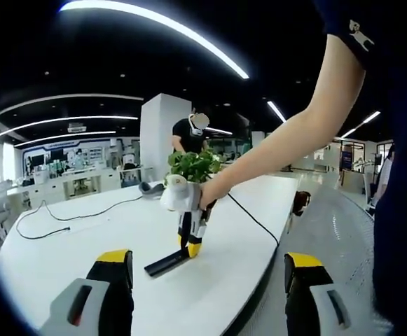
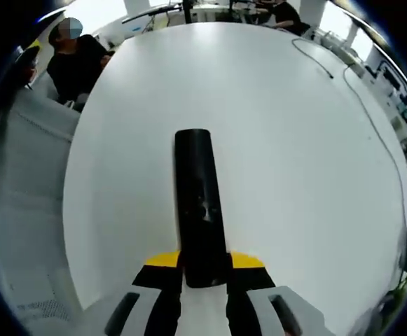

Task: Press the specified remote control buttons in sequence, fully releasing each button before pressing the next.

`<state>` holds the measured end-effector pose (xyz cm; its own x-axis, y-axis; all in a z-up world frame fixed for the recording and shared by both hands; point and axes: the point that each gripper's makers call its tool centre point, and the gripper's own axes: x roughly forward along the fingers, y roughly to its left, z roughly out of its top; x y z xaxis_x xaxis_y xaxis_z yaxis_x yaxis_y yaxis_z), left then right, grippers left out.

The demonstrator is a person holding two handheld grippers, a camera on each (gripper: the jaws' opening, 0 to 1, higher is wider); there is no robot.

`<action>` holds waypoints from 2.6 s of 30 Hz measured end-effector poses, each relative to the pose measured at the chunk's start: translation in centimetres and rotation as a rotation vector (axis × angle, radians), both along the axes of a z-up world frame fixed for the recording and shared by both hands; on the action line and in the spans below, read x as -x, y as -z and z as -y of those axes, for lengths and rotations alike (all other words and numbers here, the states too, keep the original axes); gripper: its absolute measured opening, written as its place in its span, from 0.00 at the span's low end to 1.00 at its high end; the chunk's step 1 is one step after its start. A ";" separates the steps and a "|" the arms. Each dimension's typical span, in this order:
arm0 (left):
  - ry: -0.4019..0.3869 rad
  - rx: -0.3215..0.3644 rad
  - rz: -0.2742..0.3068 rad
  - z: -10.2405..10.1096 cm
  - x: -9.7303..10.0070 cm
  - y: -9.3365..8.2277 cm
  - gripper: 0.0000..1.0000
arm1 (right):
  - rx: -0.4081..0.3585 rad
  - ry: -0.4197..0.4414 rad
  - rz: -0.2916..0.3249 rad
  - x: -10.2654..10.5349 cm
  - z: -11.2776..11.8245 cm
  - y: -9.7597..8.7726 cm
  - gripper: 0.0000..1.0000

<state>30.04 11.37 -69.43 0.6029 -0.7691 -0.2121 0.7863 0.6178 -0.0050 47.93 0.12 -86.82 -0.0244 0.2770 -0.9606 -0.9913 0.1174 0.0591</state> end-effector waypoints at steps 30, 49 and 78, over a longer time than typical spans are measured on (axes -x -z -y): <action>-0.010 -0.024 -0.002 -0.1 -0.2 0.3 0.94 | -0.096 0.222 0.172 0.0 0.1 -0.6 0.53; 0.000 -0.024 -0.008 0.0 -0.1 0.4 0.92 | -0.441 0.560 0.298 2.5 0.6 -8.6 0.95; -0.050 -0.008 0.049 -0.5 -0.7 -0.6 1.00 | -0.642 0.921 0.447 10.2 7.7 -15.1 0.99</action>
